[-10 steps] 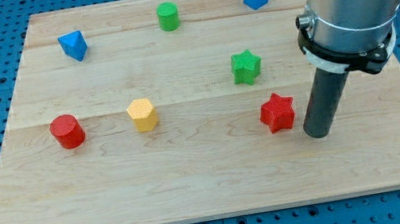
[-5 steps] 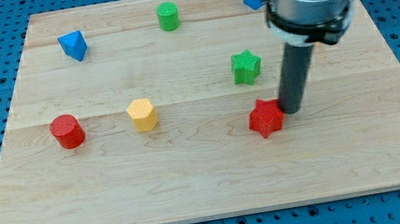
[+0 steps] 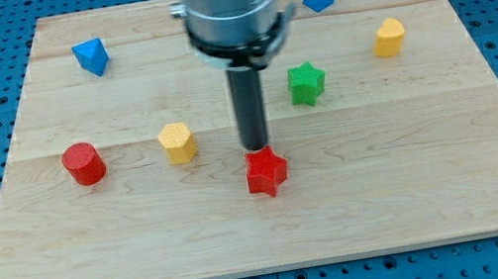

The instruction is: Move the red star to the bottom right of the red circle

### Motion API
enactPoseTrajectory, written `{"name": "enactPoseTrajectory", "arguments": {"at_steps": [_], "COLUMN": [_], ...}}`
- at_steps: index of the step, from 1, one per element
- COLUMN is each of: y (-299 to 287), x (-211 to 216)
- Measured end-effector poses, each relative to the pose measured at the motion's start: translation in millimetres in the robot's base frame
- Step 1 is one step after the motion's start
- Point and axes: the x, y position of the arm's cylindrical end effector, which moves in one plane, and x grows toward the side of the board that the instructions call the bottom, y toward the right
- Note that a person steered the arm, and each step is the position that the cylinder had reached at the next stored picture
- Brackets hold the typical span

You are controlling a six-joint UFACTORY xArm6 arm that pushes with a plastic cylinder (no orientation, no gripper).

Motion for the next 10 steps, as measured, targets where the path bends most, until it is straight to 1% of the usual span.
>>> {"name": "enactPoseTrajectory", "arguments": {"at_steps": [1,2,3,4,5,6,8,9,10], "y": [2,23,31,31,20,-20,-89,-98,-55], "x": [0,35,51,51,56,65,65,65,71]}}
